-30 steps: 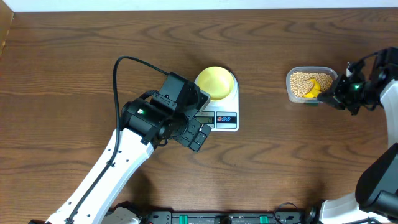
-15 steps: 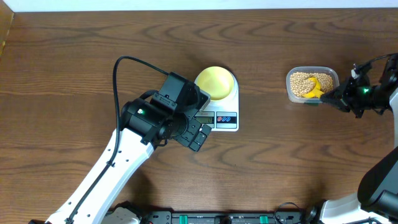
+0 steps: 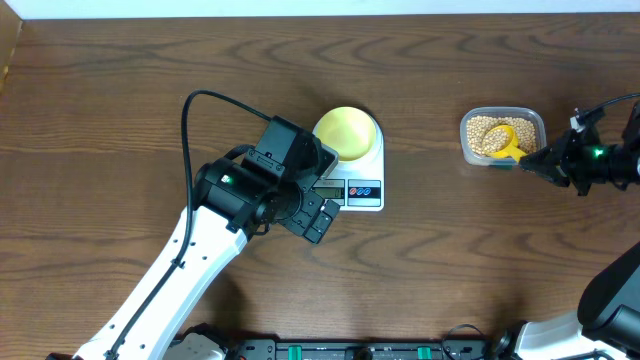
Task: Scoop item into bowl and weigh 50g on scale
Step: 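Drag the scoop through the soybeans with the right gripper to fill it, then lift the filled scoop with the right gripper toward the yellow bowl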
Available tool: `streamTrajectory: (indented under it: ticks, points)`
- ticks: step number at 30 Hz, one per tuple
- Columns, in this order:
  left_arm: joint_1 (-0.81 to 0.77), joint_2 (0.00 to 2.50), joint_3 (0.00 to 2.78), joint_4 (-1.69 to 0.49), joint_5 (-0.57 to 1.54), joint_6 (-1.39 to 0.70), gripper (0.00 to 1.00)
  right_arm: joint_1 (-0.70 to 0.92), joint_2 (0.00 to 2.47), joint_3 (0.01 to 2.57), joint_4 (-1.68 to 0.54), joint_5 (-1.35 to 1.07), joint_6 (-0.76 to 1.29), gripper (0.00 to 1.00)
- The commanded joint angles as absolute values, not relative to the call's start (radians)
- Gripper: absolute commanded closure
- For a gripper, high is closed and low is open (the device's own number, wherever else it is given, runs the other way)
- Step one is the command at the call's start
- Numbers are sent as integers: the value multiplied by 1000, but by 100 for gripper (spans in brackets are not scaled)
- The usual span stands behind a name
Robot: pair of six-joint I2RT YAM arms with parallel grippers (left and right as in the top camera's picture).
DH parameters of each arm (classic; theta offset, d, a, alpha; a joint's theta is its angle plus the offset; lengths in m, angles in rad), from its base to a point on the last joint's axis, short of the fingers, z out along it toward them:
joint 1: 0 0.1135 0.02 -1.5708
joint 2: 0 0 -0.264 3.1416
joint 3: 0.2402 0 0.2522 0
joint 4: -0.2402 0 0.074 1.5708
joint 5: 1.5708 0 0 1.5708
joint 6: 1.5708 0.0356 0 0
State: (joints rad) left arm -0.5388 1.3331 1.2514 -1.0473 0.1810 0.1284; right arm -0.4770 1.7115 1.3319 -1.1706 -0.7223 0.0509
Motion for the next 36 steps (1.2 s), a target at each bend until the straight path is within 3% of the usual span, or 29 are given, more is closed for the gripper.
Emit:
streamTrajectory:
  ticks: [1, 36]
  points:
    - [-540, 1324, 1264, -1049, 178, 131, 2, -492, 1721, 1321, -1179, -730, 19, 99]
    - [-540, 1324, 1264, -1049, 178, 131, 2, -511, 1721, 1321, -1060, -961, 13, 99]
